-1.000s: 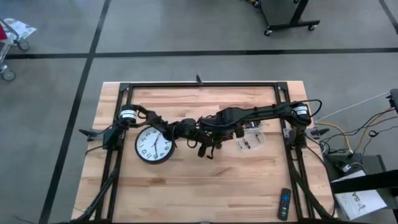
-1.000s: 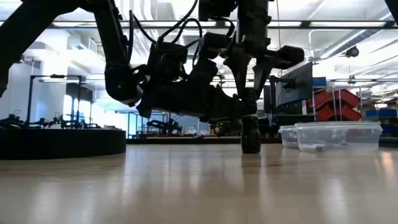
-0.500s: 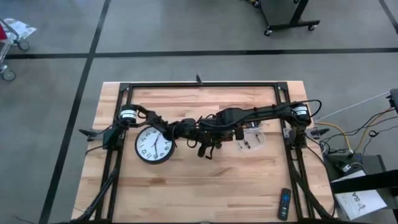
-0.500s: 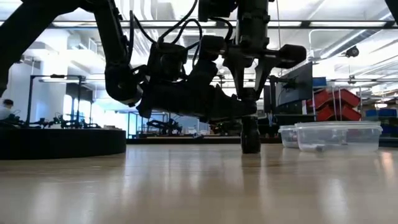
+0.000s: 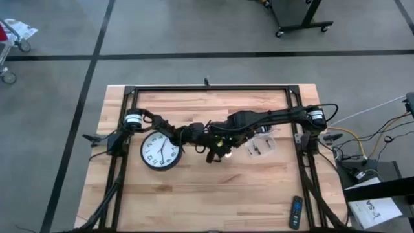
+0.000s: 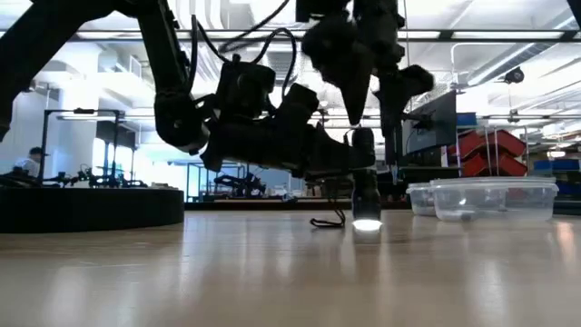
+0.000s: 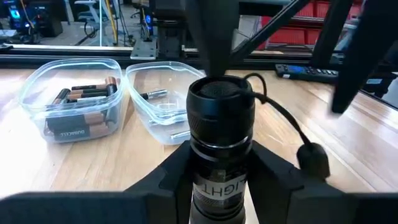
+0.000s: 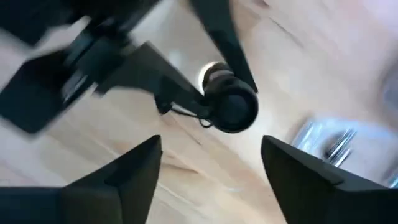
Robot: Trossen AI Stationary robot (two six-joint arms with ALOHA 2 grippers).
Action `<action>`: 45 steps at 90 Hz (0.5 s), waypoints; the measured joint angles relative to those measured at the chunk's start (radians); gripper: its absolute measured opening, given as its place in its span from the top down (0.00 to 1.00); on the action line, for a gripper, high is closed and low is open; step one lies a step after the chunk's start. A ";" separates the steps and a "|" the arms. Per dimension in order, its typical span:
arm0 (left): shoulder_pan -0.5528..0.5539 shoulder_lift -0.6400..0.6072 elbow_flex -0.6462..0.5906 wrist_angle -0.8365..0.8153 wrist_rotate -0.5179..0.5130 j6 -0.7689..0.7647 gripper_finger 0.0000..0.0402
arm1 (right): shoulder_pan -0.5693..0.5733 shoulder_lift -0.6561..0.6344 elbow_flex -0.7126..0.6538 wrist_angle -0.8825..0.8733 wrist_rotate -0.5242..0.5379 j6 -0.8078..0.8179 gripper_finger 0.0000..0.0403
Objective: Insert battery
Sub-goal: Close the black battery compartment
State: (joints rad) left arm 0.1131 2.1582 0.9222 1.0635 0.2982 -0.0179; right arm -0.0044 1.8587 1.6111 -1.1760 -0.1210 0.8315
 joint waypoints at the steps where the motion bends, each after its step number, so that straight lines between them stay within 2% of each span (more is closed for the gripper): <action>1: 0.000 0.000 0.000 0.000 0.000 0.001 0.74 | 0.000 0.000 0.002 0.000 0.003 -0.026 0.35; 23: 0.000 -0.001 0.000 -0.010 0.003 0.002 0.72 | 0.000 -0.004 0.027 0.005 0.016 -0.625 0.32; 45: -0.001 -0.001 0.000 -0.013 0.008 0.038 0.73 | 0.000 -0.005 0.020 -0.001 0.033 -1.056 0.41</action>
State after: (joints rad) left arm 0.1120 2.1574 0.9218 1.0502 0.3064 0.0202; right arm -0.0048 1.8538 1.6314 -1.1768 -0.0880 -0.2245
